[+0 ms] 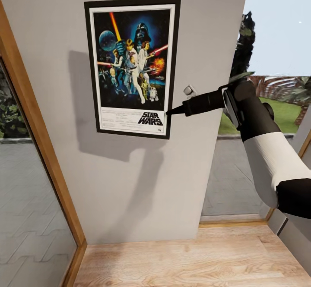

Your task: Pick up the poster from the kitchen countertop and hang it on one of the wall nails in the kitchen.

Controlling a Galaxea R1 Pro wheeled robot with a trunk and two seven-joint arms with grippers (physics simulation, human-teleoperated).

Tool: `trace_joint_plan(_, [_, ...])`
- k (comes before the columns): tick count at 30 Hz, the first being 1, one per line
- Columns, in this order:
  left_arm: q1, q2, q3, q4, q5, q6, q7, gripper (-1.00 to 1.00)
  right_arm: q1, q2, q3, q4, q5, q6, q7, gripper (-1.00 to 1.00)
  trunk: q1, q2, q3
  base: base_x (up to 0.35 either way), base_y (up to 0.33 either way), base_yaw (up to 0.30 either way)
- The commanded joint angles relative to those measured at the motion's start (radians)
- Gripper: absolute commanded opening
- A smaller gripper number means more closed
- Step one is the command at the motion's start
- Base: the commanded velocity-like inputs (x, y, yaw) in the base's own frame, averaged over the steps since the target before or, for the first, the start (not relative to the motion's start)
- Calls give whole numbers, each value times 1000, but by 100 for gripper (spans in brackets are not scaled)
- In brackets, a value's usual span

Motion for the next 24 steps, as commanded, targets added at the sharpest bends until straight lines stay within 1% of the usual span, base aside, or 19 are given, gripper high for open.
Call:
trace_joint_plan(1, [-1, 0, 5, 2, -1, -2, -5, 100, -1, 0, 0, -3, 9, 8, 11, -100, 0, -1, -1, 0, 0, 0])
trace_joint_plan(13, [-1, 0, 5, 2, -1, -2, -5, 100, -1, 2, 15, -11, 6, 8, 39, -100, 0, -1, -1, 0, 0, 0])
trace_joint_plan(24, [-1, 0, 5, 2, -1, -2, -5, 100, 0, 2, 17, -12, 7, 8, 43, -100, 0, -1, -1, 0, 0, 0])
